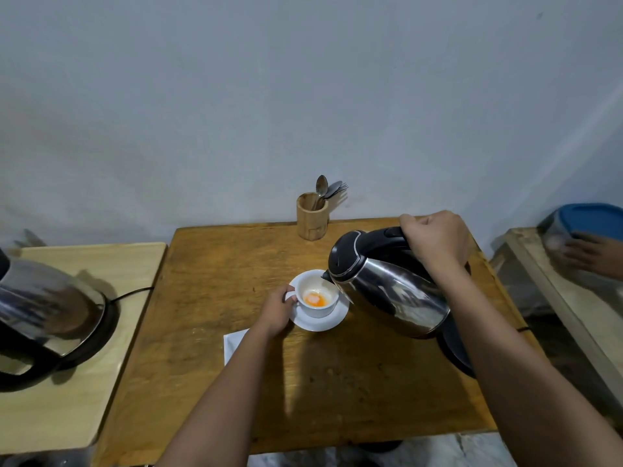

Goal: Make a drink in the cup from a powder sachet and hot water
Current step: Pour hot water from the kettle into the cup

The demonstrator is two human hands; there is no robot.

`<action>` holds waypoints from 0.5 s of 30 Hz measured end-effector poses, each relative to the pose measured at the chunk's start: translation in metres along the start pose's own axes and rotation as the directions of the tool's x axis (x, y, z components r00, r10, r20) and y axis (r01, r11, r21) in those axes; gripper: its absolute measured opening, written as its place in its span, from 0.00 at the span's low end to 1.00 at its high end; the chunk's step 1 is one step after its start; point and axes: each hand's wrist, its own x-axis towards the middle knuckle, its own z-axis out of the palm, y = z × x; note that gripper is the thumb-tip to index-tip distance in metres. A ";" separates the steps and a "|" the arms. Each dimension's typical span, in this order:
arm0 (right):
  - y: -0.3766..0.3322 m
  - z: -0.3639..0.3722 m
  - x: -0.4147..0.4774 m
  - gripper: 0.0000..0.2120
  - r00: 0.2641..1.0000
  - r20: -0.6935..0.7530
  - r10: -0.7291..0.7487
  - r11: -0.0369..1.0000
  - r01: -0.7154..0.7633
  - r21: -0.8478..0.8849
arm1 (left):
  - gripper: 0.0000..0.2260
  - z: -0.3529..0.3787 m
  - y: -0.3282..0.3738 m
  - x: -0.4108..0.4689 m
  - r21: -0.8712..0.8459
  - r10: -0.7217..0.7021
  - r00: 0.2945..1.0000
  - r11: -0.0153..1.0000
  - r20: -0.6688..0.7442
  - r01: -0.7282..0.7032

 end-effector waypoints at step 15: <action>0.004 0.002 -0.003 0.22 0.999 -0.015 -0.031 0.999 0.030 -0.041 | 0.13 0.000 0.000 0.002 0.022 -0.015 1.000 1.000 -0.013 0.015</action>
